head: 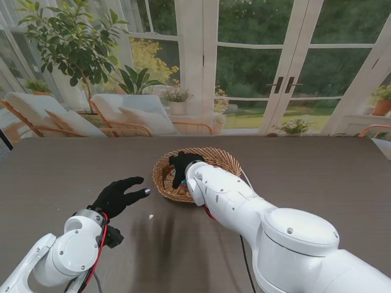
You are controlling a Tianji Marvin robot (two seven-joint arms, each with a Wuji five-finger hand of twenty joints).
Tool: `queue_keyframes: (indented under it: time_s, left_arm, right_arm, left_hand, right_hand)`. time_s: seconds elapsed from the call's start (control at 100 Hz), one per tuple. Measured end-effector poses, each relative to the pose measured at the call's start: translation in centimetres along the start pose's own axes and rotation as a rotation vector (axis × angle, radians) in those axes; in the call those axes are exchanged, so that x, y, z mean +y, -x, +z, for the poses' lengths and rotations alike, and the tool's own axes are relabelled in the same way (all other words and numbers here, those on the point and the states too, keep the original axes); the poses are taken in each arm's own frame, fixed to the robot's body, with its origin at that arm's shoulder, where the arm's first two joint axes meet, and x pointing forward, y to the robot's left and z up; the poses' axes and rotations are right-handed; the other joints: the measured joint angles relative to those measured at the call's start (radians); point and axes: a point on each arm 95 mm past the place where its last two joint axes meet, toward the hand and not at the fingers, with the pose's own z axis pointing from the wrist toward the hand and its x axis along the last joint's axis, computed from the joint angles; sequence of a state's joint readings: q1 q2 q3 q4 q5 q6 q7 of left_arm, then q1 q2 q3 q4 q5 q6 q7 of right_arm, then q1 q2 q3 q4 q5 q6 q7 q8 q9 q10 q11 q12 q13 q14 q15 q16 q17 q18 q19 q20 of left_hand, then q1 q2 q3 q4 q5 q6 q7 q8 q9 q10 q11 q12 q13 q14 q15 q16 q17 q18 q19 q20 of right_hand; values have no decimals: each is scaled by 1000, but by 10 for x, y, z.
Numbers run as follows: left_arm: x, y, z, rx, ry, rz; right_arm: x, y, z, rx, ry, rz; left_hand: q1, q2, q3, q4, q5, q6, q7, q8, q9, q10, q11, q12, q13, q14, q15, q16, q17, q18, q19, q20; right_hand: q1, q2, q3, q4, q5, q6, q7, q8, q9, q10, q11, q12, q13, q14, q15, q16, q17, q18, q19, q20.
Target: Stack culture dishes into a storage basket
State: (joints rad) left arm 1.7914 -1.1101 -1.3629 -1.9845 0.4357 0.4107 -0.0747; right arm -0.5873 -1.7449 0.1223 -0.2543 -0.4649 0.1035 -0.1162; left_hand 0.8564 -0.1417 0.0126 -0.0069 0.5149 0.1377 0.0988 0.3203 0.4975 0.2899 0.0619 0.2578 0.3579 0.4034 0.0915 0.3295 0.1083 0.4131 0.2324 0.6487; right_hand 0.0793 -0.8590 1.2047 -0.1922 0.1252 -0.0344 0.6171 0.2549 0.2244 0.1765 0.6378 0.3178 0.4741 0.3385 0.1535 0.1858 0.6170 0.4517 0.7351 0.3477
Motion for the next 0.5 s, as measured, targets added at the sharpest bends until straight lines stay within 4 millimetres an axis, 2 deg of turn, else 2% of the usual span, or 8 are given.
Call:
queue_keyframes:
  time_s: [0.31,0.5]
  left_arm:
    - [1,-1,0,4,-2,-3]
    - [1,-2,0,19,-4,-4]
  right_arm:
    - [5,1,0,-5,28,15]
    - [14,6,1,-15,79,42]
  left_hand:
    - [0,0,0,0,0,0,0,0,0,0,0,0,0,0,0,0,0,0,0,0]
    - [0,0,0,0,0,0,0,0,0,0,0,0,0,0,0,0,0,0,0,0]
  right_hand:
    - [-11,3,1,-9,0,17,-1,0,0,7,0,0,0,0,-5,-11,0,1,-16,-3]
    - [-11,40,0,-9,0,17,4,0,0,7,0,0,0,0,-5,-11,0,1,-20,-5]
